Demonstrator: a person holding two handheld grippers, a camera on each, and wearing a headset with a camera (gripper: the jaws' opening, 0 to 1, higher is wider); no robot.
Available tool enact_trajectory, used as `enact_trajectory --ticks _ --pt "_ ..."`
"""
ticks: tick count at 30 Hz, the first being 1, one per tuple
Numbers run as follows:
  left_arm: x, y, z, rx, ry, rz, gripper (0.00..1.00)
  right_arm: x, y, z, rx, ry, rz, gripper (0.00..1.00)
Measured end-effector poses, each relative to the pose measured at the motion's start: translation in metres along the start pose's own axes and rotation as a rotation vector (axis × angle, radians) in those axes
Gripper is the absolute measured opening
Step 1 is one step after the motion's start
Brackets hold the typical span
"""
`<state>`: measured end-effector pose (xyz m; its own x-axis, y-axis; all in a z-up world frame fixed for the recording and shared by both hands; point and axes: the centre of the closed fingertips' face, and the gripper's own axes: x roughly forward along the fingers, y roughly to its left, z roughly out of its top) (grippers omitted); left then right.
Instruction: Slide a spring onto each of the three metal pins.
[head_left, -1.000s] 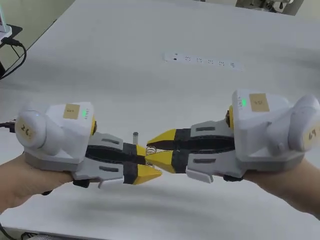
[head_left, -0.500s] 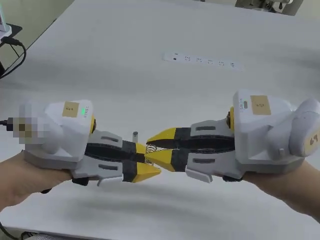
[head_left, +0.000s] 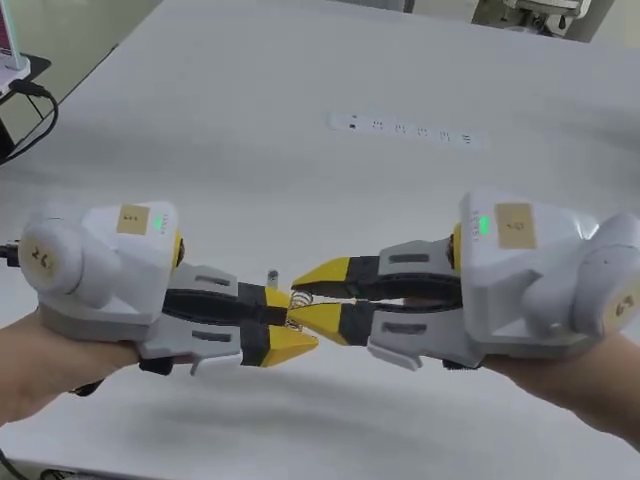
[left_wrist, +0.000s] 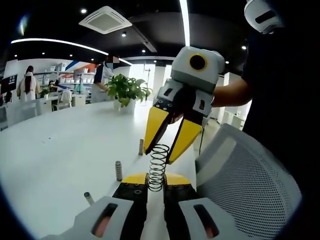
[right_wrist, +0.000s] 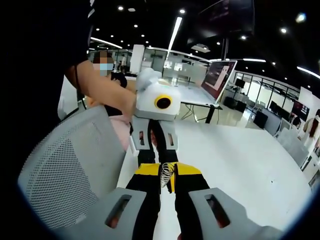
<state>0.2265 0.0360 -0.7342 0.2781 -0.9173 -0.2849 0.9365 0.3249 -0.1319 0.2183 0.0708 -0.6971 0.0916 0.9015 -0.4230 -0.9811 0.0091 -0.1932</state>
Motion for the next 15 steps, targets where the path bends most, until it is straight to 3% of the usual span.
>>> enact_trajectory --ticks 8,15 --pt "0.0005 0.0010 0.0021 -0.007 -0.002 0.005 0.06 0.0021 0.0006 0.0011 -0.035 0.020 0.009 0.06" --pt "0.0002 0.0014 -0.0020 -0.008 0.018 0.012 0.14 0.0011 -0.0011 0.0017 -0.040 0.023 0.004 0.06"
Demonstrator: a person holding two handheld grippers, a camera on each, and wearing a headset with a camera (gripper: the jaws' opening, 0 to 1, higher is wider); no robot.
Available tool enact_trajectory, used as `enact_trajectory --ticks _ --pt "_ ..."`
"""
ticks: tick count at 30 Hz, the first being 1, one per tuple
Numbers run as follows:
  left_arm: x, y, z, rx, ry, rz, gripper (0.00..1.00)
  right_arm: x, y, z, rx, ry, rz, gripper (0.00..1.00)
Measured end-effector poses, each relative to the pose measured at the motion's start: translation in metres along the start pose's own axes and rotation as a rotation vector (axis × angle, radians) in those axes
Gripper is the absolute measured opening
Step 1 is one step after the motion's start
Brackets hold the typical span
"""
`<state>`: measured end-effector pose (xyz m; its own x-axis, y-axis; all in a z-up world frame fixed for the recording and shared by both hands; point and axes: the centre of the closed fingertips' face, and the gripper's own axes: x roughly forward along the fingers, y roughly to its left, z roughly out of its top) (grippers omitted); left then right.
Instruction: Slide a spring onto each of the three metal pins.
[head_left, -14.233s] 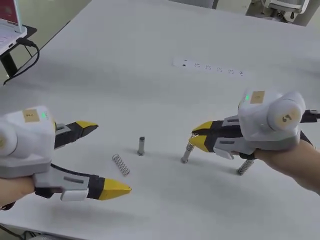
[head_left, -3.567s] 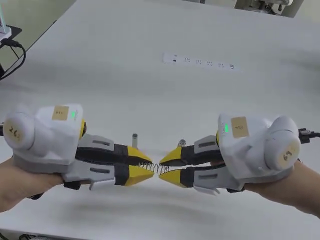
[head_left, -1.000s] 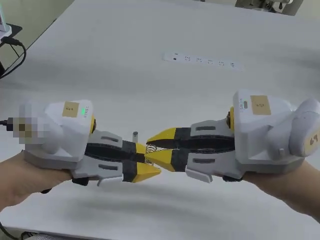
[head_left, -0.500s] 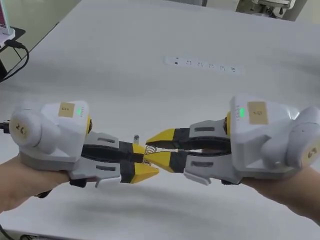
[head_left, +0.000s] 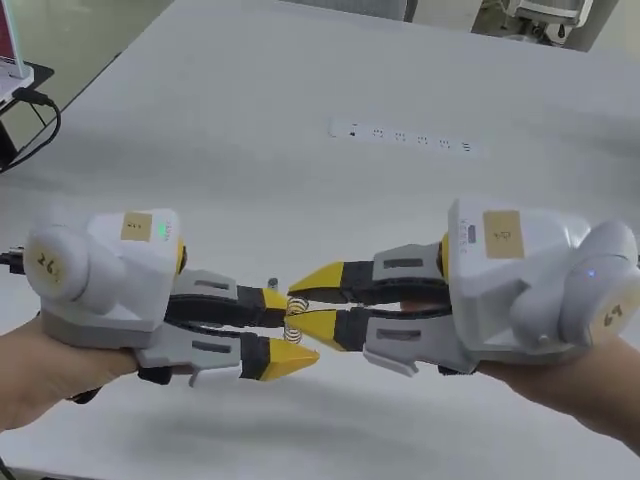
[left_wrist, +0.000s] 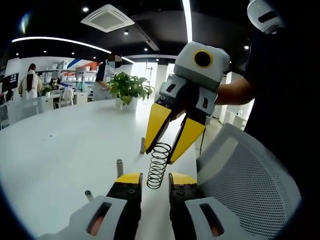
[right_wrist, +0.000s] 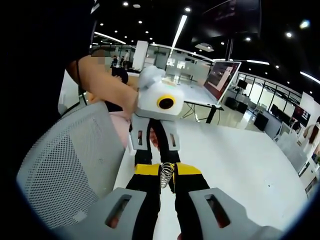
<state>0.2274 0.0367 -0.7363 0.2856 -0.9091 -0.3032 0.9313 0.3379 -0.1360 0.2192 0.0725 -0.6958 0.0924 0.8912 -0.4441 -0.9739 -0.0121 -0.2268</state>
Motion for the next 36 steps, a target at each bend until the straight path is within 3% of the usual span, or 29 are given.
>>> enact_trajectory --ticks 18,26,36 --pt "-0.016 0.014 -0.014 -0.058 0.022 0.078 0.33 -0.003 -0.005 -0.002 -0.005 0.012 -0.022 0.06" --pt "-0.024 0.023 -0.022 -0.066 0.033 0.137 0.56 -0.003 -0.008 -0.006 -0.003 0.021 -0.029 0.06" --pt "-0.041 0.041 -0.037 -0.064 0.047 0.231 0.77 -0.004 -0.011 -0.013 0.013 0.033 -0.041 0.07"
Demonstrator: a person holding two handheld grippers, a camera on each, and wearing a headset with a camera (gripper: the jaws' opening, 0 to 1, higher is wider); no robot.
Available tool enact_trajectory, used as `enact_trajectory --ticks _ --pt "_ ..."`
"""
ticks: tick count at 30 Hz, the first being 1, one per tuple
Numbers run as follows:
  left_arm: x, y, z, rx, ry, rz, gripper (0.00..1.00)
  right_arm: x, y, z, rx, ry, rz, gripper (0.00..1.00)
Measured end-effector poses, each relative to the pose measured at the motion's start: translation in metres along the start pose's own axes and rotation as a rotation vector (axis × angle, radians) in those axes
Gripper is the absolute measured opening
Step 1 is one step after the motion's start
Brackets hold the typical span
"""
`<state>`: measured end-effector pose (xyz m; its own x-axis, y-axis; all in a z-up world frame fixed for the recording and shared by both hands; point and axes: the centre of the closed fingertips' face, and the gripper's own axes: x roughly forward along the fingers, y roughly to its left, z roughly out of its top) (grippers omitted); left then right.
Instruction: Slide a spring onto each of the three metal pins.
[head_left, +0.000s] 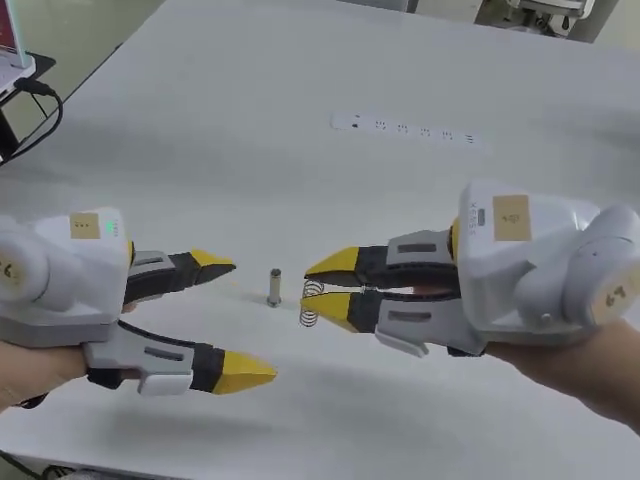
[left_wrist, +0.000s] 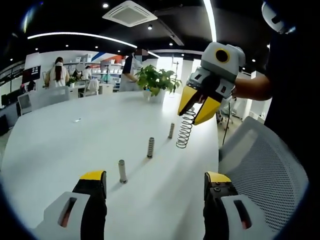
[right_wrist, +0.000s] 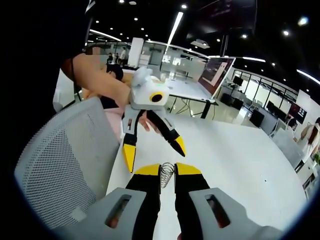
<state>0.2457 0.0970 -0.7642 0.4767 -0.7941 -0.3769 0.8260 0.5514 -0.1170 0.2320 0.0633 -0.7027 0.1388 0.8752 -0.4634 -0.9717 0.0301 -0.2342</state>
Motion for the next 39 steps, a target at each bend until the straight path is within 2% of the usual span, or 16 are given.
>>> enact_trajectory --ticks 3,6,14,22,30,39 --pt "-0.004 0.006 -0.001 0.001 -0.007 0.022 0.81 -0.001 -0.001 -0.002 0.005 0.004 -0.004 0.07" --pt "-0.006 0.012 -0.002 -0.010 -0.013 0.049 0.90 -0.002 -0.003 -0.004 0.004 0.009 -0.010 0.07" --pt "-0.012 0.021 0.004 -0.004 -0.042 0.076 0.96 -0.004 -0.009 -0.010 0.015 0.021 -0.025 0.07" --pt "-0.013 0.024 0.002 0.016 -0.031 0.075 0.98 -0.005 -0.010 -0.017 0.019 0.034 -0.032 0.07" --pt "-0.014 0.027 0.006 0.001 -0.042 0.086 0.97 -0.003 -0.017 -0.019 0.022 0.038 -0.048 0.07" --pt "-0.016 0.027 0.001 -0.009 -0.038 0.094 0.97 0.009 -0.025 -0.019 -0.035 0.062 -0.042 0.07"
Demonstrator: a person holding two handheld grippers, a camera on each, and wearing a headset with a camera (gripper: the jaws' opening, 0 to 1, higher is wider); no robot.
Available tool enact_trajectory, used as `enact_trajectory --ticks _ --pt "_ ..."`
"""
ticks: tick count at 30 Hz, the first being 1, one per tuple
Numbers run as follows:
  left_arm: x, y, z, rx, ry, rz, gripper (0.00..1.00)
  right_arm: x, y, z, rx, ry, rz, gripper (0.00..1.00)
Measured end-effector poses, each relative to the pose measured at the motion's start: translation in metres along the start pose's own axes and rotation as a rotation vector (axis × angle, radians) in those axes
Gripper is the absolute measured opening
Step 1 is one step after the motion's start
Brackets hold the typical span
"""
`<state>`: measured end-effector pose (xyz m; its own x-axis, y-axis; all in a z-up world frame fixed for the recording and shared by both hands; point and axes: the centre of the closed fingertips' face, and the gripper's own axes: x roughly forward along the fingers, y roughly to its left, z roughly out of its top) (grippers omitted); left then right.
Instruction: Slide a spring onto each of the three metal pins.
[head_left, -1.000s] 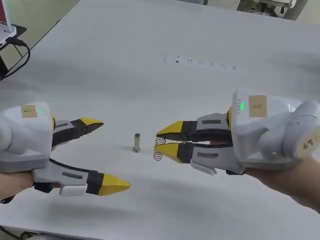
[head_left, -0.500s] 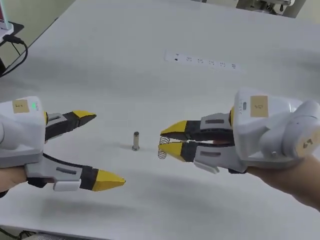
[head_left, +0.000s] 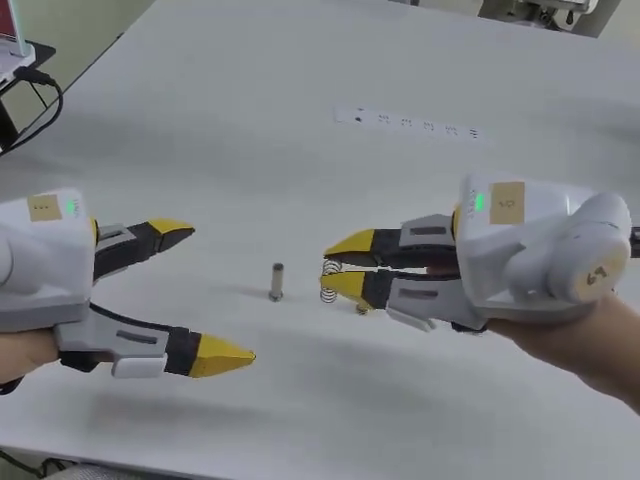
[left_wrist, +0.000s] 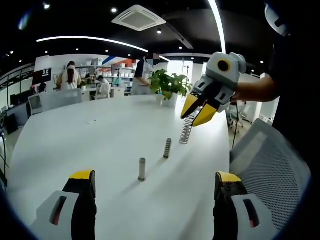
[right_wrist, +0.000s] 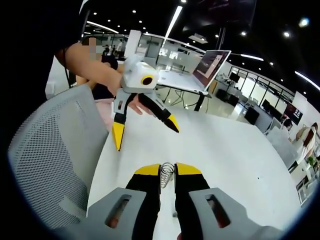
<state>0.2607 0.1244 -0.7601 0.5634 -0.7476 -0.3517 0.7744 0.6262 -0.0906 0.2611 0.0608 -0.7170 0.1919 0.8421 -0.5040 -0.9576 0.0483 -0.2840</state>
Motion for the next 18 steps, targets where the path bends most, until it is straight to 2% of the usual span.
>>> enact_trajectory --ticks 8,11,18 --pt "-0.003 0.002 0.001 -0.020 -0.013 0.012 0.96 0.018 -0.005 -0.009 0.002 0.012 0.003 0.07" --pt "-0.004 0.003 0.000 -0.020 -0.010 0.014 0.96 0.025 -0.009 -0.011 0.029 0.003 -0.004 0.07" --pt "-0.002 0.001 0.000 -0.023 -0.008 0.008 0.95 0.035 -0.023 -0.008 0.044 -0.002 -0.031 0.07"
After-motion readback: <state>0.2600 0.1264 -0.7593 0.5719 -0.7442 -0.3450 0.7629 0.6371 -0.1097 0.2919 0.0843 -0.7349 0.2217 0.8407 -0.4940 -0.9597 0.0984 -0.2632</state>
